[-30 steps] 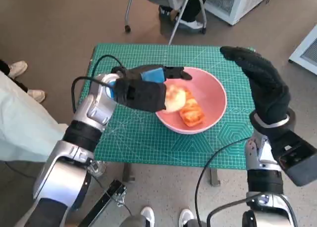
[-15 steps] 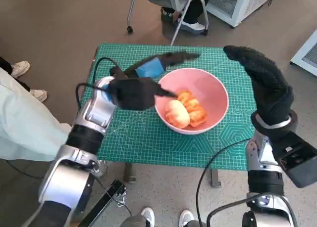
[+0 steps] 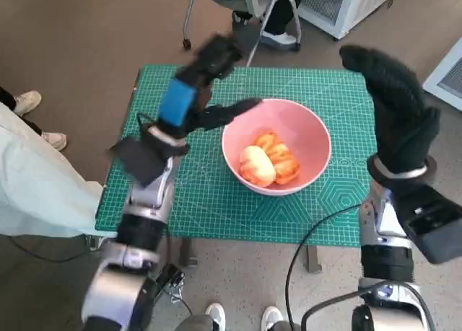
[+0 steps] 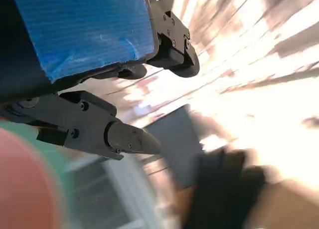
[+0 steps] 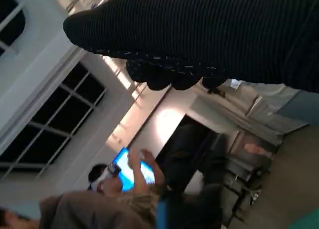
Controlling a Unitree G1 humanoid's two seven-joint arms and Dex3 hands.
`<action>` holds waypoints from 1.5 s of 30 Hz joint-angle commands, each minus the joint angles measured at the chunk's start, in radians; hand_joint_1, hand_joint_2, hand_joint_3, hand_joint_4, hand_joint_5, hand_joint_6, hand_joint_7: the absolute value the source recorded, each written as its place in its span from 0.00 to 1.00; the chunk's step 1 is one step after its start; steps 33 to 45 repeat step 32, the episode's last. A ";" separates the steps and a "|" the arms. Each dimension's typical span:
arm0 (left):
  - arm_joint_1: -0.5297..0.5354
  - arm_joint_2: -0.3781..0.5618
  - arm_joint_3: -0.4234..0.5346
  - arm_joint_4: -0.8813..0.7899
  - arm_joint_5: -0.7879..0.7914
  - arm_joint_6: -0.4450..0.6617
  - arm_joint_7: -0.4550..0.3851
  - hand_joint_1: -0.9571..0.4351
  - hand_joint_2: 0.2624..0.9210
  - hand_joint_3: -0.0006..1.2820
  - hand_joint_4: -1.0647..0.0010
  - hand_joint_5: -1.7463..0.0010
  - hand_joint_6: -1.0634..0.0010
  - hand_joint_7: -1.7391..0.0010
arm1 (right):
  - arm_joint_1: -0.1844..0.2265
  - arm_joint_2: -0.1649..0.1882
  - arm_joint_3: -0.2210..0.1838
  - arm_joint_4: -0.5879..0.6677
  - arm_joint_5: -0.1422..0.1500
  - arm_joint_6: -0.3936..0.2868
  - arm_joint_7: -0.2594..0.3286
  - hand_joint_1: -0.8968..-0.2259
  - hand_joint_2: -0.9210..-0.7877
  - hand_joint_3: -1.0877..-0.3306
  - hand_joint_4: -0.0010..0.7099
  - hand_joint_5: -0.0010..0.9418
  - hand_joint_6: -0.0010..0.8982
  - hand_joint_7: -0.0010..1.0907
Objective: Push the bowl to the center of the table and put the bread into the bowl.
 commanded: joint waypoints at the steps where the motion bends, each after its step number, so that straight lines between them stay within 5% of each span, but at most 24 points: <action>1: 0.059 -0.002 0.005 -0.133 -0.039 0.040 -0.005 0.41 1.00 0.21 0.63 0.98 0.85 0.61 | -0.007 0.004 0.008 -0.024 -0.031 0.039 -0.034 0.38 0.00 0.46 0.50 0.01 0.08 0.71; 15: 0.118 -0.007 0.001 -0.285 -0.012 0.107 0.039 0.40 1.00 0.22 0.67 0.99 0.92 0.54 | -0.043 -0.006 0.028 -0.057 -0.051 0.093 -0.049 0.41 0.00 0.44 0.50 0.01 0.09 0.69; 45: 0.120 -0.003 0.003 -0.286 0.030 0.054 0.068 0.38 1.00 0.22 0.67 0.99 0.93 0.52 | -0.070 -0.014 0.036 -0.026 -0.059 0.092 -0.034 0.41 0.00 0.44 0.47 0.00 0.08 0.68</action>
